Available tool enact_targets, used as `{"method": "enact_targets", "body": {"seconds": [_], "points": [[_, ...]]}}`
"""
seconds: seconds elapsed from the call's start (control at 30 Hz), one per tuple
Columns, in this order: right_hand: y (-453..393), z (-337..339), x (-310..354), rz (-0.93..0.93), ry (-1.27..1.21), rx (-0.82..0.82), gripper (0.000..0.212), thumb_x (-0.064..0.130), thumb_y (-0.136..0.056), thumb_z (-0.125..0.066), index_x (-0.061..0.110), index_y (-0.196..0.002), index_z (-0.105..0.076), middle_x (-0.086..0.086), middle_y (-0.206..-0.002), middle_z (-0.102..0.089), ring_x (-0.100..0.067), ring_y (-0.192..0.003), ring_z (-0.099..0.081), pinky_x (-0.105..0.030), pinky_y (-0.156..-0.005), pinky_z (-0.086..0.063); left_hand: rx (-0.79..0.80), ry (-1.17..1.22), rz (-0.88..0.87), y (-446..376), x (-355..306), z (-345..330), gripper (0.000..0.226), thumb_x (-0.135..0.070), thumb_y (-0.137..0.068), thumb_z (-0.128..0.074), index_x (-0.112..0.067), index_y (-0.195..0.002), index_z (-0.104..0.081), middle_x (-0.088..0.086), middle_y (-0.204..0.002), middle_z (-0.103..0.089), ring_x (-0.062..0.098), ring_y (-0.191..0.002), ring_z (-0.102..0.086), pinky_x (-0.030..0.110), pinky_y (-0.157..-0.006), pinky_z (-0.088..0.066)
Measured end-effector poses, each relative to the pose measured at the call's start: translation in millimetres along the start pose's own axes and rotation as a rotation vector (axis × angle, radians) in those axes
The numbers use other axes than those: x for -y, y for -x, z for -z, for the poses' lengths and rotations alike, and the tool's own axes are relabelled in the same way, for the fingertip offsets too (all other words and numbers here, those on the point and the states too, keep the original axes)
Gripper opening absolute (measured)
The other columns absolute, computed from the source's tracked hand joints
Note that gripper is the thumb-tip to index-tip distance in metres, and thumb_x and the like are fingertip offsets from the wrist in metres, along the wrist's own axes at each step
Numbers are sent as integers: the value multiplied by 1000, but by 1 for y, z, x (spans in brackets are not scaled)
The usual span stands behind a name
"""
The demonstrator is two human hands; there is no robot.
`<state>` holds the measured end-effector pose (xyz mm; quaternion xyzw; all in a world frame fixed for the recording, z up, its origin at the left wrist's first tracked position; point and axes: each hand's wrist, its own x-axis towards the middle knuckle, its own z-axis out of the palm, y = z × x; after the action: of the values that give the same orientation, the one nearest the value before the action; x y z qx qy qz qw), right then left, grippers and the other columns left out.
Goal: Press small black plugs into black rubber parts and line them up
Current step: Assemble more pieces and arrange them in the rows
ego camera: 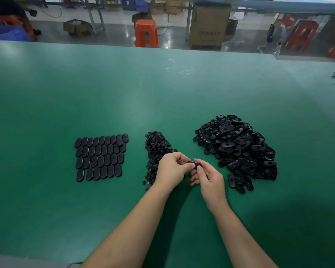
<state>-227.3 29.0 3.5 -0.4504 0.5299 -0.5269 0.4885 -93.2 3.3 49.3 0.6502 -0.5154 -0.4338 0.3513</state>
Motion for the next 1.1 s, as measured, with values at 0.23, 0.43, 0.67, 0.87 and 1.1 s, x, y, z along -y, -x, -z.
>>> {"method": "enact_targets", "body": {"seconds": [0.23, 0.43, 0.67, 0.87, 1.1], "points": [[-1, 3, -1, -18, -17, -1, 34, 3, -106, -44, 23, -109, -72, -4, -70, -67, -17, -58, -60, -29, -51, -51, 47, 71, 69, -1, 3, -3, 12, -21, -81, -84, -19, -82, -72, -2, -71, -69, 4, -46, -51, 20, -48, -41], [1, 2, -1, -7, -41, 16, 41, 2, -105, -43, 26, -104, -76, -5, -73, -68, -19, -61, -60, -28, -52, -51, 28, 89, 79, -1, 4, -4, 10, -21, -83, -80, -17, -84, -72, 2, -74, -72, 11, -41, -47, 23, -41, -39], [2, 3, -1, -7, -17, 19, 39, 4, -105, -46, 28, -107, -76, -7, -73, -67, -20, -62, -60, -30, -53, -52, 10, 56, 58, -1, 6, -5, 10, -26, -82, -80, -19, -86, -73, 1, -78, -75, 10, -45, -52, 23, -44, -42], [2, 2, 1, -2, 4, 12, 34, 2, -104, -48, 23, -108, -74, -8, -71, -68, -17, -61, -60, -30, -54, -54, 1, 129, 66, 1, 8, -8, 11, -21, -81, -81, -18, -85, -71, 2, -81, -76, 19, -71, -70, 30, -62, -52], [1, 2, 2, -2, 15, 1, 32, 4, -104, -49, 23, -103, -74, -11, -68, -68, -18, -60, -61, -31, -53, -54, 26, 193, 77, 2, 7, -9, 11, -14, -83, -81, -15, -85, -70, 7, -77, -72, 11, -50, -55, 23, -43, -42]]}}
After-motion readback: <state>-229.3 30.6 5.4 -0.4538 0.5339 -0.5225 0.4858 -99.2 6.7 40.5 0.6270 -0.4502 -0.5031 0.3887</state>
